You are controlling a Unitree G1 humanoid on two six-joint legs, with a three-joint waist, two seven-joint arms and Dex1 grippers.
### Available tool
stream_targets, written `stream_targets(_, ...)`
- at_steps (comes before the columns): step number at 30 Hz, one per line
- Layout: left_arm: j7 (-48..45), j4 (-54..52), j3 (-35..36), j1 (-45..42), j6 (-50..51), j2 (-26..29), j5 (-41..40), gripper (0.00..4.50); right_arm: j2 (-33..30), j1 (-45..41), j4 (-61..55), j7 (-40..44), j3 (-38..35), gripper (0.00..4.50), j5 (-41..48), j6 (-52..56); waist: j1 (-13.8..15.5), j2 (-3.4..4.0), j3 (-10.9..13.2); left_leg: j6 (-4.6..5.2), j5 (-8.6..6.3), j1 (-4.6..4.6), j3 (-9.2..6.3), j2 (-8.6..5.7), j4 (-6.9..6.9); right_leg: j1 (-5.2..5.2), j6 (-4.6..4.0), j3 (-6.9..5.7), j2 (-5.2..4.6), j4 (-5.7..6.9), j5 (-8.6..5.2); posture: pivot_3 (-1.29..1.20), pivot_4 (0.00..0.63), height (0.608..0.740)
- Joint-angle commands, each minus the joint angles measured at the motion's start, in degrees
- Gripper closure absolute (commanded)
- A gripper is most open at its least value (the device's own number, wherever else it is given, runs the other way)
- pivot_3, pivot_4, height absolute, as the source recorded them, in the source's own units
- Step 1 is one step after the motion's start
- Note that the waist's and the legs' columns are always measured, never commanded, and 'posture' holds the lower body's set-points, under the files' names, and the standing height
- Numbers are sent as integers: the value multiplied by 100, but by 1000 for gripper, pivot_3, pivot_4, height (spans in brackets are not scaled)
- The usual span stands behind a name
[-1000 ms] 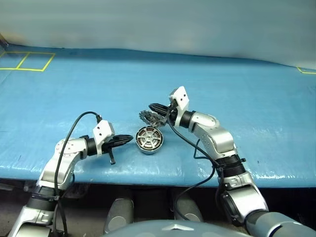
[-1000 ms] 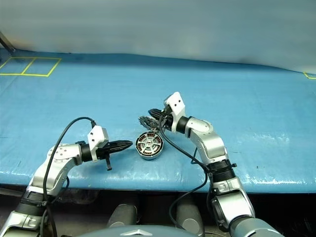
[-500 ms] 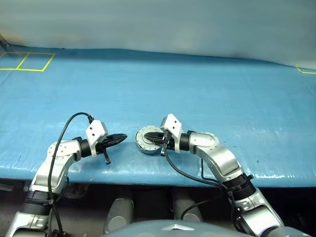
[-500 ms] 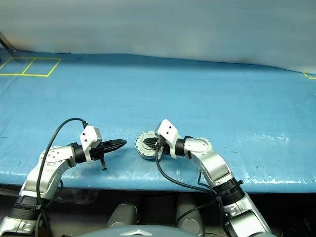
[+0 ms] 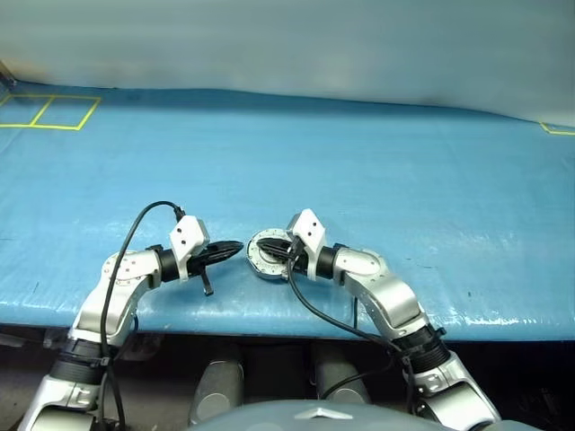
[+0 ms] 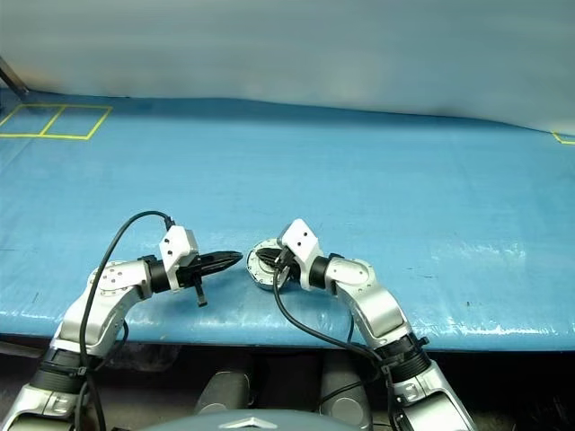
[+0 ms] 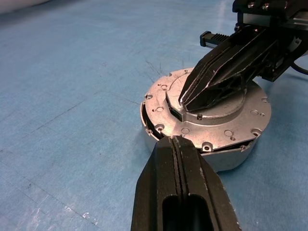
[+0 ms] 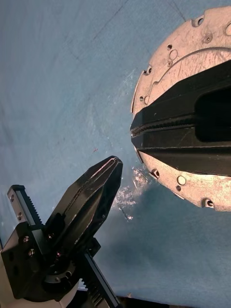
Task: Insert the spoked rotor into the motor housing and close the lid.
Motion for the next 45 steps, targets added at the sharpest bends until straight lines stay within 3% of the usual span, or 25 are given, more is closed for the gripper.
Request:
stream_targets(1, 3, -144, 24, -83, -95, -10, -7, 4500, 0, 31, -26, -6, -106, 4457, 54, -1, 0, 0, 0, 0, 0, 0, 0, 0, 0, 0, 0, 0, 0, 0, 0, 0, 150, 740)
stream_targets(15, -68, -24, -32, -74, -189, -13, 22, 4500, -223, 218, -707, -139, -249, 13, 98, 72, 3, 0, 1, -2, -1, -9, 0, 0, -3, -9, 0, 0, 0, -3, 0, 0, 150, 740)
stream_targets(27, -59, 93, 46, -38, -301, 19, 53, 4500, -218, 302, -596, -245, -85, 13, -66, 44, 7, 0, 1, -3, -2, -18, 0, 0, -3, -15, 0, -1, 0, -6, 0, 0, 150, 740)
stream_targets(30, -30, 126, 81, -10, -326, 26, 56, 4500, -206, 312, -599, -243, -69, 585, -65, 33, 8, 0, 1, -2, -2, -19, -1, 0, -3, -15, 0, -1, 0, -6, 0, 0, 150, 740)
stream_targets(33, -12, 149, 95, 1, -345, 29, 52, 4500, -194, 304, -605, -243, -50, 1466, -67, 55, 8, 0, 1, -3, -2, -19, -1, 0, -3, -15, 0, -1, 0, -7, 0, 0, 150, 740)
stream_targets(45, 107, 166, 91, 80, -376, 19, 73, 4500, 0, 94, -876, -617, -113, 1466, -114, 477, 7, 0, 1, -3, -2, -21, -1, 1, -2, -18, 0, -2, 0, -7, 0, 0, 150, 740)
